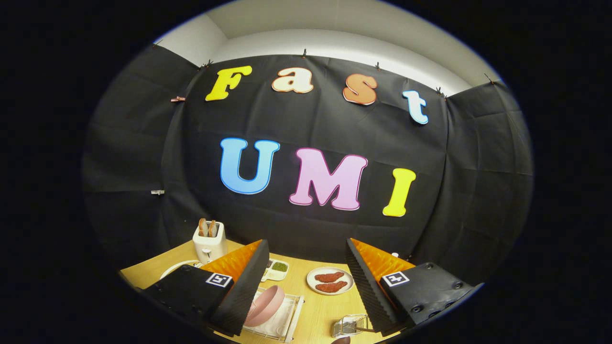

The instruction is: Take the plate from the dish rack, then take the spoon from the basket and place it into the plate.

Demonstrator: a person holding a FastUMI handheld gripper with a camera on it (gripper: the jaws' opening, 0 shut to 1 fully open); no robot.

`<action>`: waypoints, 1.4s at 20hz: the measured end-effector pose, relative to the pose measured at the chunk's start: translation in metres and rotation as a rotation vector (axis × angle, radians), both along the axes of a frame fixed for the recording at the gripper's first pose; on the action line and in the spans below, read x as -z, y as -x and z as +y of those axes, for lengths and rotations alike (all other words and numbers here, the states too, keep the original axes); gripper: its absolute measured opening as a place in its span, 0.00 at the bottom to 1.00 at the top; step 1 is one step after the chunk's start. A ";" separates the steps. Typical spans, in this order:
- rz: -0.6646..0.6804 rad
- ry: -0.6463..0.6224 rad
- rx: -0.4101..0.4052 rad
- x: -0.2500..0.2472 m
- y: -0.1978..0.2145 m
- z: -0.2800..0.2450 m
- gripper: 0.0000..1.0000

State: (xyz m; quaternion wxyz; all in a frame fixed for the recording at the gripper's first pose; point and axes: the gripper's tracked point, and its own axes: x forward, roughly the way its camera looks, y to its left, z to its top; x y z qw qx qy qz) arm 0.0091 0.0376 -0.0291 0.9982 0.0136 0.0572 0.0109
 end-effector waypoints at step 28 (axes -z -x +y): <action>0.865 -0.014 0.165 0.257 -0.023 0.085 0.52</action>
